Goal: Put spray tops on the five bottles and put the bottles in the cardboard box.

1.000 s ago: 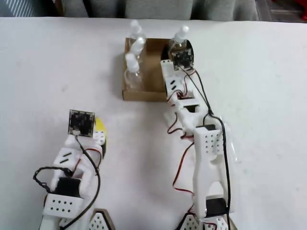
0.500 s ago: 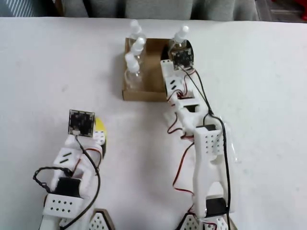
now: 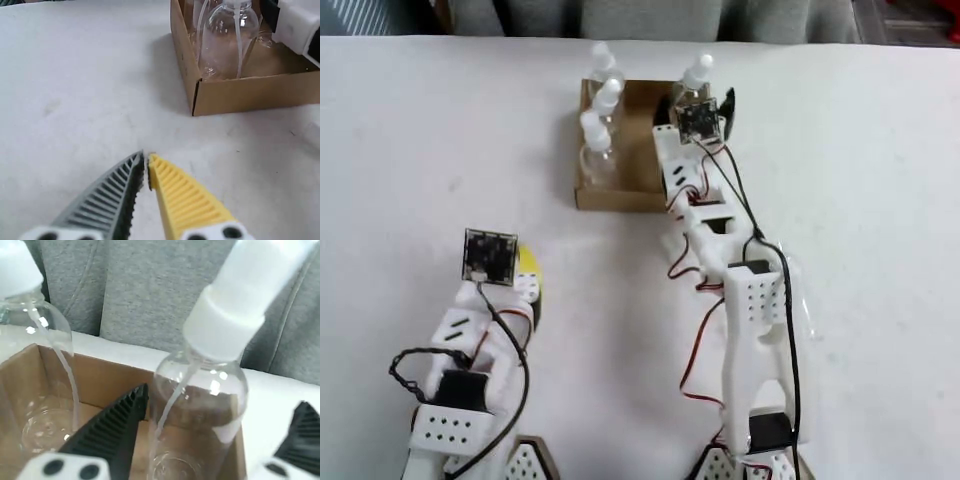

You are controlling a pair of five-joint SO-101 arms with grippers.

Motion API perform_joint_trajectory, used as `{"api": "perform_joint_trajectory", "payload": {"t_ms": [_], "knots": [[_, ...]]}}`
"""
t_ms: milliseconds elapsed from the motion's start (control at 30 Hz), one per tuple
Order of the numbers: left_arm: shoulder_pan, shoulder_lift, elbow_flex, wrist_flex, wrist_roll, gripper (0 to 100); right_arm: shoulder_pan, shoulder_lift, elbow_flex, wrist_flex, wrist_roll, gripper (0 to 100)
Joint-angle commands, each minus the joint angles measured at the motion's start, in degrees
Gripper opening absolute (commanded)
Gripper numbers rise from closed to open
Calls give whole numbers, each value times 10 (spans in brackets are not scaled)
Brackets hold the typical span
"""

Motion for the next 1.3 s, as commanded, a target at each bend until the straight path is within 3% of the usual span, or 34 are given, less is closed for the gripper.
{"api": "perform_joint_trajectory", "payload": {"t_ms": [0, 400, 1267], "knots": [[-6, -8, -2, -18, -6, 22, -3, -27, -10, 9, -33, 397], [-6, -9, -2, -18, -6, 22, -2, -58, -10, 8, -74, 399], [-6, -10, -2, -19, -6, 24, -9, -142, -10, 22, -75, 400]]}}
